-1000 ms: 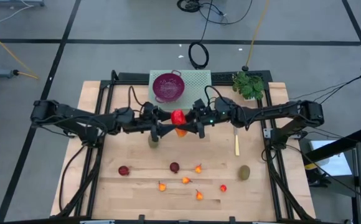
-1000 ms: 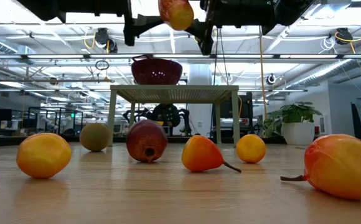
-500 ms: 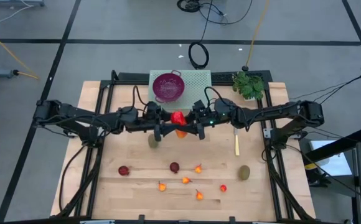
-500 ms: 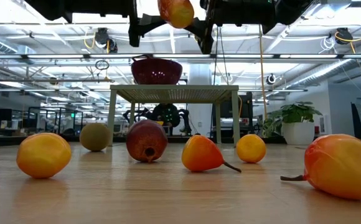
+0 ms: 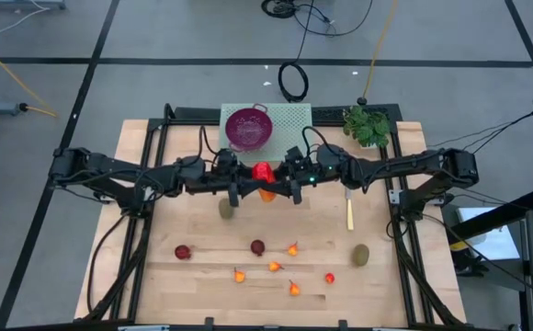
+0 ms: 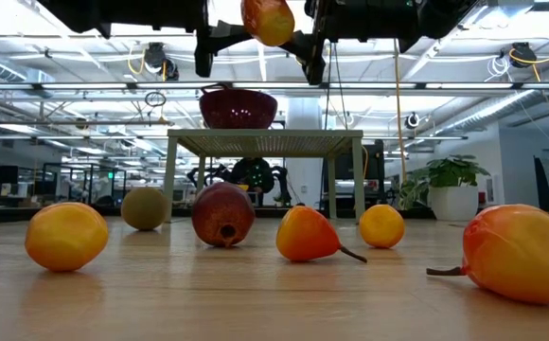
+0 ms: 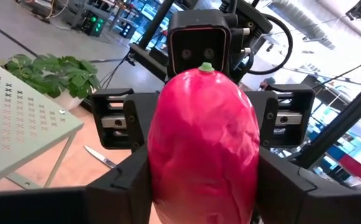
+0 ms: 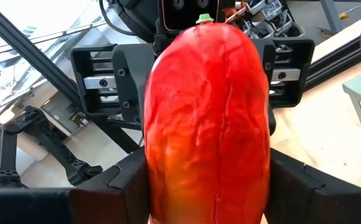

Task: Pick & Place Fruit
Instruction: Put the mango into the violet strainer bowl on the shelf

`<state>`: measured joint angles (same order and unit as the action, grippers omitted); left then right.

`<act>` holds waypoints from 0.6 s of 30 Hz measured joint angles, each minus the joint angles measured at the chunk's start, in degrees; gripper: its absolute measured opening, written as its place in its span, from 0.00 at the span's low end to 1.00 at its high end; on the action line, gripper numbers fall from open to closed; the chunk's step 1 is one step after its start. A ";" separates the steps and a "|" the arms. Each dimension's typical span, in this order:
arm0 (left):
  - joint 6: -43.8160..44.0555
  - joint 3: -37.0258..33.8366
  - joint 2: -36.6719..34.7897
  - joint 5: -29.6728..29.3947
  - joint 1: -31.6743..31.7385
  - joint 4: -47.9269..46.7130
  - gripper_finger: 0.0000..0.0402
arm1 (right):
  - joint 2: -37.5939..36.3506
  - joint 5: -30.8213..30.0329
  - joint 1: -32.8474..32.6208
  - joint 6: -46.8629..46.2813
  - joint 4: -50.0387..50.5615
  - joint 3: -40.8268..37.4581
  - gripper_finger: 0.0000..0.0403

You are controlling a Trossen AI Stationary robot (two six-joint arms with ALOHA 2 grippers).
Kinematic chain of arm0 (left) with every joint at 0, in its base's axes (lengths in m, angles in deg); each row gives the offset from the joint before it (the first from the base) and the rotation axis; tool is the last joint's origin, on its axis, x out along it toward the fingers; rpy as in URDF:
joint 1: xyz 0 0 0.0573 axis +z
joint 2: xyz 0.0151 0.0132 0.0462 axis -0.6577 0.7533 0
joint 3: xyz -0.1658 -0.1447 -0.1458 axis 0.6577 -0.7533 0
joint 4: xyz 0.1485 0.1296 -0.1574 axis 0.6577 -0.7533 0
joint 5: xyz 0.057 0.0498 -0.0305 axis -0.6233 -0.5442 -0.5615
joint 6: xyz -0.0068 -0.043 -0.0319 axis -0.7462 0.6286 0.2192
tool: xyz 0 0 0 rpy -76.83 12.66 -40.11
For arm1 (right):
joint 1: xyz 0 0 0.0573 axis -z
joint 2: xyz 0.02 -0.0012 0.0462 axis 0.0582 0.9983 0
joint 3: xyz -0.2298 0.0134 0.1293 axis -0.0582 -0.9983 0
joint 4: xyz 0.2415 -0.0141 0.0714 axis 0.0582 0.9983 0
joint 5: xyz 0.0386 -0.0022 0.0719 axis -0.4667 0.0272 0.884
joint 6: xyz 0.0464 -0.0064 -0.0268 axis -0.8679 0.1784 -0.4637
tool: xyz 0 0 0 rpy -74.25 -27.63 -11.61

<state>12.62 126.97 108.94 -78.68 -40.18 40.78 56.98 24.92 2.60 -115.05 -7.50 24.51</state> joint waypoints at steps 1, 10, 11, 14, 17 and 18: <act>0.29 0.00 0.00 0.10 0.11 0.06 0.51 | 0.00 0.02 0.00 -0.32 -0.02 0.00 0.57; 0.83 0.00 0.00 -0.67 0.49 0.49 0.50 | -0.04 1.02 -0.09 -0.49 3.27 0.00 0.69; 0.63 0.00 -0.06 -0.71 0.49 0.44 0.50 | -0.33 1.27 -0.09 -0.47 4.39 0.00 0.71; 0.40 0.00 -0.17 -0.70 0.54 0.41 0.50 | -0.61 1.26 -0.09 -0.10 7.56 0.02 0.75; 0.12 -0.04 -0.17 -0.65 1.01 0.11 0.50 | -0.75 2.57 0.00 -0.52 10.72 -0.01 0.79; 0.14 -0.04 -0.17 -0.64 1.24 0.13 0.50 | -0.99 3.54 0.00 -0.54 11.38 0.00 0.81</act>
<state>12.76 126.92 108.77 -79.32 -38.94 40.91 55.99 28.47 2.60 -115.59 3.89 24.51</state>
